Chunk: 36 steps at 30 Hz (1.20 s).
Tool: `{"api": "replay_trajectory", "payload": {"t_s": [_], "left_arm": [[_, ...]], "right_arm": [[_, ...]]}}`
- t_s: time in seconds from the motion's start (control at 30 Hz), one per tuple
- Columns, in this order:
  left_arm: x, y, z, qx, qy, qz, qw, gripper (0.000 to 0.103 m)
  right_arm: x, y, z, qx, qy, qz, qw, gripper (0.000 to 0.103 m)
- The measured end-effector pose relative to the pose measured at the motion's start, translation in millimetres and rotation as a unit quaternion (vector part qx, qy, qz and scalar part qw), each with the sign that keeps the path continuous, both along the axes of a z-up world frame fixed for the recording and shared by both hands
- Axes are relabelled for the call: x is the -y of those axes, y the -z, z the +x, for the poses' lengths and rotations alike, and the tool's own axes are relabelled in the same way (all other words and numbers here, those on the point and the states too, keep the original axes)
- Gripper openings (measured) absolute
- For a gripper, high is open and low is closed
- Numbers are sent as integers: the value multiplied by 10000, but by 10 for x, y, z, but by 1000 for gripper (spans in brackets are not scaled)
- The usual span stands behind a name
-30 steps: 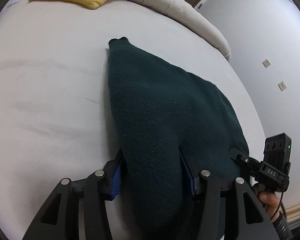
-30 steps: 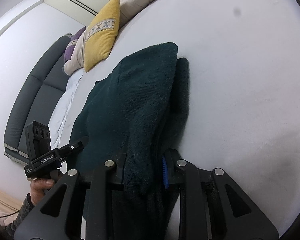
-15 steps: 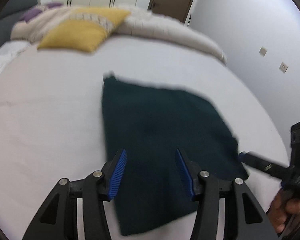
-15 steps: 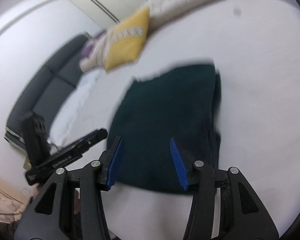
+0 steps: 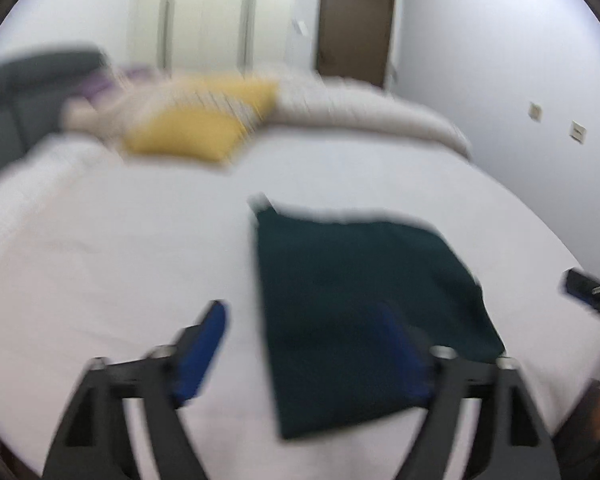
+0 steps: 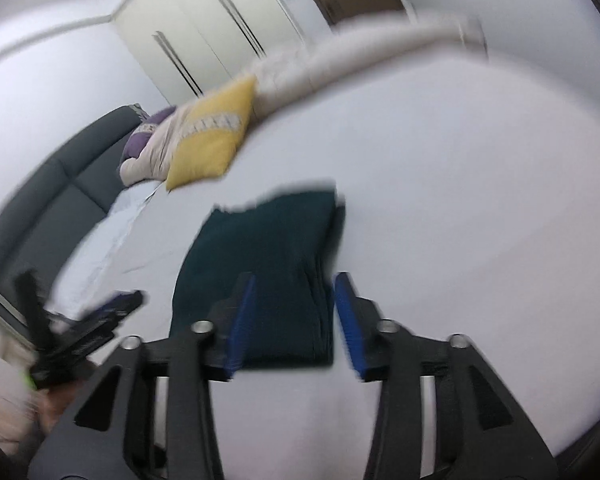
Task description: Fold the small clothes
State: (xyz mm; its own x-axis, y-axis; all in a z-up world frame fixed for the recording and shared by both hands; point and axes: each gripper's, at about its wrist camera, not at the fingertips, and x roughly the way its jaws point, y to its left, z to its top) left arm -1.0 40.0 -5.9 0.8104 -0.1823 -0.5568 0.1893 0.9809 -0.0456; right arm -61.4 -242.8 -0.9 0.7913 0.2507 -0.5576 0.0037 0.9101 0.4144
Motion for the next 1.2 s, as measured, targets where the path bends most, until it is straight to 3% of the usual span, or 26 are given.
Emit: {"api": "replay_trajectory", "payload": {"t_s": [0.07,0.1,0.2,0.27,0.33,0.43,0.5,0.53,0.63,0.7,0.8,1.0,1.2], "left_arm": [[-93,-282,-272,754,-270,-17,9968,103],[-138,-426,-407,1107,-425,-43,9929,103],[-217,-756,-647,1670,-866,101,9821,103],[-236,-945,-708,1815,-1147,270,9763,103],[-251,-1126,-794,1938,-1276,403,9719,103],[-310,-1267,-962,2187,-1186,445,9675,103],[-304,-1278,-1050,2256,-1372,725,9618,103],[-308,-1251,-1040,2219,-1402,821,9615,103],[-366,-1087,-980,1709,-1290,798,9736,103],[-379,-929,-905,1271,-1278,728,9809,103],[-382,-659,-742,566,-1083,548,9910,103],[-342,-233,-651,-263,-1073,458,9928,103],[-371,3,-554,-760,-997,261,9918,103]], "right_arm": [[-155,-356,-146,585,81,-566,9966,62],[-191,-501,-202,830,162,-761,9935,74],[-391,-895,-434,1698,653,-1434,9728,103],[-491,-1124,-543,2133,1226,-1750,9533,103],[-522,-1242,-610,2291,1488,-1790,9452,103],[-490,-1397,-619,2262,1474,-1498,9511,103],[-537,-1445,-581,2293,1495,-1433,9511,103],[-539,-1458,-595,2309,1459,-1416,9515,103],[-589,-1445,-560,2256,1445,-1498,9517,103],[-543,-1406,-757,2092,1372,-1616,9546,103],[-633,-1244,-604,1582,1241,-1782,9632,103],[-711,-713,-180,152,990,-1934,9760,103],[-814,-190,46,-447,757,-1921,9774,103]]}}
